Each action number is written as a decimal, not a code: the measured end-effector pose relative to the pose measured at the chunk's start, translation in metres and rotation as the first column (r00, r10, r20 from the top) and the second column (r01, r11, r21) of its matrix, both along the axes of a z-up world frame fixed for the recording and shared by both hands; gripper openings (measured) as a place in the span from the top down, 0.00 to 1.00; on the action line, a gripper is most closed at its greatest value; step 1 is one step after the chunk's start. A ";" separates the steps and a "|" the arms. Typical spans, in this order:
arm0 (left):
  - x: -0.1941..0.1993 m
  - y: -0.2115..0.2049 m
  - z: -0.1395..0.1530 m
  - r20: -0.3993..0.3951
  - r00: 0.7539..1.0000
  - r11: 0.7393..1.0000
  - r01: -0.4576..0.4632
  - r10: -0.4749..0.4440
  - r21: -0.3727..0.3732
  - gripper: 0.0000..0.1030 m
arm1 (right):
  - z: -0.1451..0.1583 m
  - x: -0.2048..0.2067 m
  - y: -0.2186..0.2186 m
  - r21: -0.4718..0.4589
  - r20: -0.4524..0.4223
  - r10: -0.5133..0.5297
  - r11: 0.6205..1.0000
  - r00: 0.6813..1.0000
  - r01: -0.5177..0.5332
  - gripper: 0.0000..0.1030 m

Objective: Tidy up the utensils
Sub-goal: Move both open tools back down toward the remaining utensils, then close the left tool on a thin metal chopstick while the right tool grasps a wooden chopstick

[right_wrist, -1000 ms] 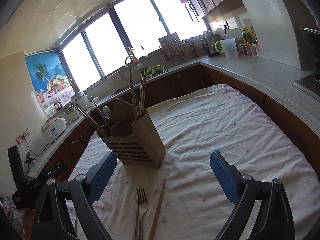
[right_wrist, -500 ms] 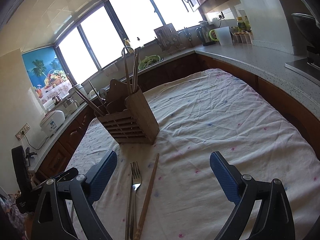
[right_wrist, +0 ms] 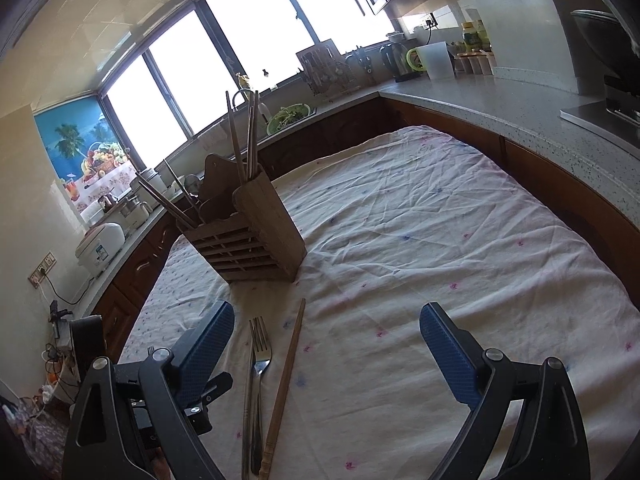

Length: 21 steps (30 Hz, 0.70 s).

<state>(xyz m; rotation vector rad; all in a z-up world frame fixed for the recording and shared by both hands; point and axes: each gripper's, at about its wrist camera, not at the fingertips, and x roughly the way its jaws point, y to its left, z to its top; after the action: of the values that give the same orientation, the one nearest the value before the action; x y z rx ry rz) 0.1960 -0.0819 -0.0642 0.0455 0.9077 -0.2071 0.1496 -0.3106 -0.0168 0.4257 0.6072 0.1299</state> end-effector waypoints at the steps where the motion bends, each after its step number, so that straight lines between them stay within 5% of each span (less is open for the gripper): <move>1: 0.002 -0.001 -0.004 -0.012 1.000 1.000 0.001 -0.001 0.010 0.06 | -0.001 0.001 -0.001 0.002 -0.003 -0.004 1.000 1.000 0.004 0.07; 12: 0.007 0.019 -0.019 -0.048 0.999 0.998 0.007 -0.004 0.068 0.09 | -0.013 0.020 0.007 0.008 -0.044 0.035 0.999 0.998 -0.035 0.08; 17: 0.015 0.032 -0.010 -0.095 0.995 0.997 0.002 -0.009 -0.077 0.11 | -0.023 0.033 0.016 -0.002 -0.073 0.046 0.999 0.996 -0.046 0.10; 21: 0.024 0.006 -0.013 -0.103 0.993 0.997 0.047 -0.053 -0.060 0.11 | -0.025 0.038 0.014 0.002 -0.084 0.034 0.999 0.996 -0.034 0.10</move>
<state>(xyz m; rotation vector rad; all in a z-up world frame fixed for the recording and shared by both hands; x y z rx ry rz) 0.2196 -0.0755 -0.0775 0.0039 1.0048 -0.2838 0.1874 -0.2965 -0.0419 0.4226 0.6970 0.1450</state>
